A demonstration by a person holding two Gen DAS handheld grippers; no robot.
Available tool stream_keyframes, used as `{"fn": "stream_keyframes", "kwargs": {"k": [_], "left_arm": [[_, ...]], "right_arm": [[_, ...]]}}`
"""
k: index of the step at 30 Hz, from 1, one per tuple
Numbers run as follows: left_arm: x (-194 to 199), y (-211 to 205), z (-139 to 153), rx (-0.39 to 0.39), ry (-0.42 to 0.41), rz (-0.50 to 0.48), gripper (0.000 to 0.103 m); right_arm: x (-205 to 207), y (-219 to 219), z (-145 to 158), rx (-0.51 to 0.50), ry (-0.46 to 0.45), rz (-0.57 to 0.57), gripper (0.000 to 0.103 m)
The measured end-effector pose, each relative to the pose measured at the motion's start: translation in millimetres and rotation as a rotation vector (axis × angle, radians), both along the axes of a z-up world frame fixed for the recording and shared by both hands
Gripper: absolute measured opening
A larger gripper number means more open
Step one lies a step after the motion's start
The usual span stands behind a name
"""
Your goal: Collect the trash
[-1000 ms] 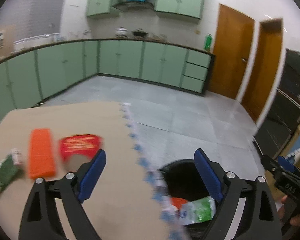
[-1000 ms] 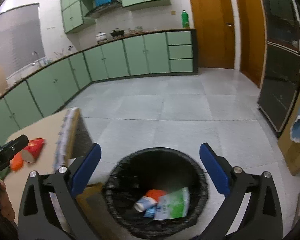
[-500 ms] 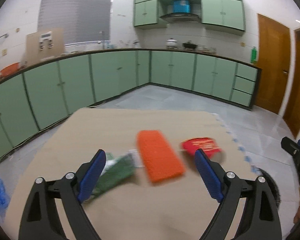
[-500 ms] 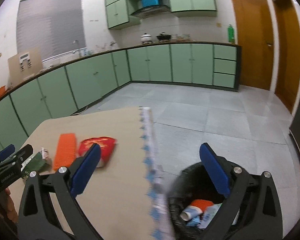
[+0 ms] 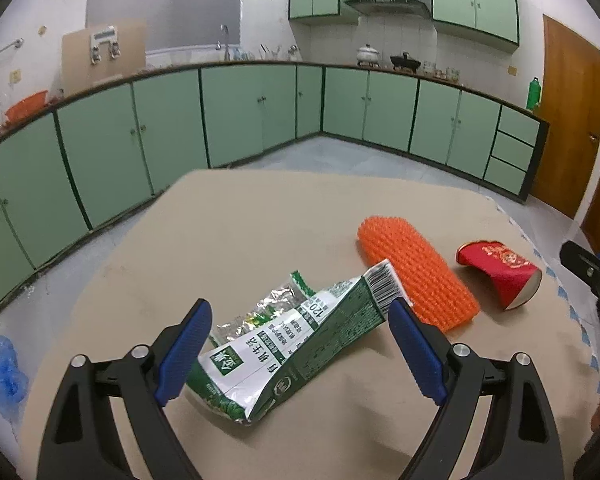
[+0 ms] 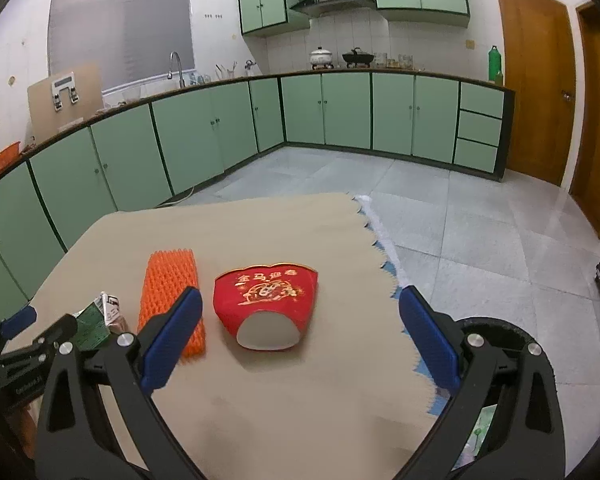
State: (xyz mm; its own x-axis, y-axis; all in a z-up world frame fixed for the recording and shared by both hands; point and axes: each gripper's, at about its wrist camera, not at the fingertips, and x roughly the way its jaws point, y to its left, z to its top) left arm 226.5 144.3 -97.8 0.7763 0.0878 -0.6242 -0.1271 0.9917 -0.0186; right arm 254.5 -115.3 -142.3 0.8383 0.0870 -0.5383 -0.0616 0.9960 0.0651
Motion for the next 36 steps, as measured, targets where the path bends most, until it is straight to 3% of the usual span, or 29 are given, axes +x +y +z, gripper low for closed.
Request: {"fn": "stream_keyframes", "kwargs": {"k": [6,14,16,22,29,36], "left_arm": [[12,6,-10,-0.035,0.051,0.002,0.087],[10,-8,-4,-0.035,0.039,0.029,0.043],[4,-19,-2,-0.003,0.029,0.038,0.039],[-5,-39,-3,0.049,0.017,0.016,0.039],[-3,-15,1,-0.02,0.012,0.016,0.055],[2,-13,-11,-0.064,0.059,-0.054,0.056]], "right_arm": [[19,12,-10,-0.034,0.027,-0.004,0.096],[32,18,-25,-0.07,0.063,-0.003,0.096],[33,15,-28,-0.069,0.07,-0.002,0.096],[33,11,-27,-0.068,0.065,0.013,0.096],[31,13,-25,-0.076,0.054,0.028,0.096],[32,15,-26,-0.072,0.06,0.039,0.096]]}}
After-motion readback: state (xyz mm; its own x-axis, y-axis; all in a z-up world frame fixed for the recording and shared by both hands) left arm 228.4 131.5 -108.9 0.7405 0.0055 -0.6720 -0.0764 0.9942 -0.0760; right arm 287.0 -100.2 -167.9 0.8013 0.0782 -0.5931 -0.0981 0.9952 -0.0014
